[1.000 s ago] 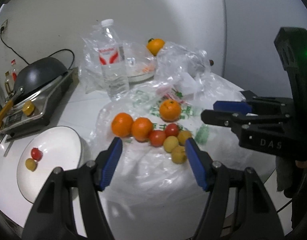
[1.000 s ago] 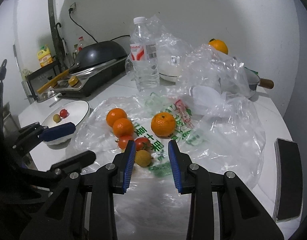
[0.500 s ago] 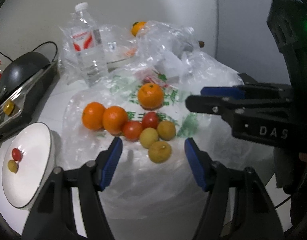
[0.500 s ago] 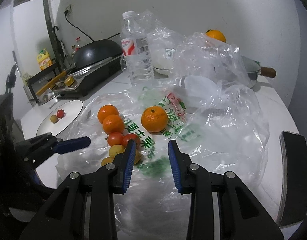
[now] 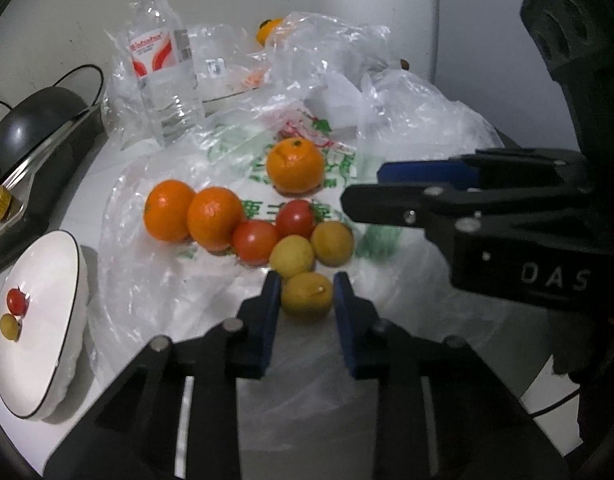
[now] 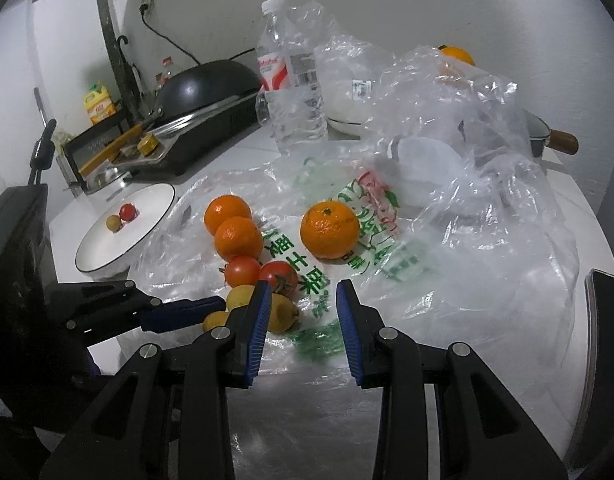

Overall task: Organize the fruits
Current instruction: 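Grasp a yellow fruit with the left gripper while the right gripper grasps another yellow fruit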

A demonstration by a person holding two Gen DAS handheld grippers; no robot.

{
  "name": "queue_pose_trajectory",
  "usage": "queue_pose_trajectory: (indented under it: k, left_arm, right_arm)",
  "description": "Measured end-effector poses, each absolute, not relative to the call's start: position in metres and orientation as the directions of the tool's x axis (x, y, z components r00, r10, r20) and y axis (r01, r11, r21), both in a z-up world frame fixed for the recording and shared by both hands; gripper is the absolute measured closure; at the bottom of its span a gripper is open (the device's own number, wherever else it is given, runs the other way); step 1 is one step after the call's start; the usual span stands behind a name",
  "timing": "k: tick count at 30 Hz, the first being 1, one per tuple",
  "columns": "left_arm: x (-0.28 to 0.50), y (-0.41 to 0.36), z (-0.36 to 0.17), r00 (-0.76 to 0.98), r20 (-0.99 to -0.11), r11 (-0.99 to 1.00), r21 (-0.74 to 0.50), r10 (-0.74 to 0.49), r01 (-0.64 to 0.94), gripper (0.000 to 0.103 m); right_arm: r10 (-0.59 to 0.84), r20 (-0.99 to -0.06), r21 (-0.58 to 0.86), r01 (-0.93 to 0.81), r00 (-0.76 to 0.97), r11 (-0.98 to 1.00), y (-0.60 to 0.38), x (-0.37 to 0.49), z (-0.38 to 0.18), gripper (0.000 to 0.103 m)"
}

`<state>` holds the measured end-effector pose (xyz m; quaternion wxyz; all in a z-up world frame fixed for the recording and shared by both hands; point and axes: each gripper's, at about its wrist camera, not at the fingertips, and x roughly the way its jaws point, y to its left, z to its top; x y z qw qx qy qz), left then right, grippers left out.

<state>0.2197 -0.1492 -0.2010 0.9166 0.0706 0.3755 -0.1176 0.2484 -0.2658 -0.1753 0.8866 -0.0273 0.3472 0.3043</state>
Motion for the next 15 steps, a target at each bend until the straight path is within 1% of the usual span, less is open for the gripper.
queue_pose_trajectory:
  k: [4,10,15]
  left_arm:
    - [0.216,-0.145,-0.199,0.687,-0.704,0.96,0.025,-0.182,0.281,0.076]
    - [0.211,-0.139,-0.191,0.706,-0.68,0.958,0.015,-0.199,0.285,0.076]
    - [0.207,-0.133,-0.187,0.723,-0.659,0.959,0.008,-0.208,0.283,0.076]
  right_arm:
    - [0.509,-0.652,0.151,-0.562,0.561,0.813,-0.262,0.249,-0.178,0.068]
    - [0.496,-0.682,0.122,-0.585,0.537,0.802,-0.247,0.248,-0.181,0.067]
    - [0.486,-0.697,0.119,-0.583,0.528,0.804,-0.241,0.249,-0.183,0.065]
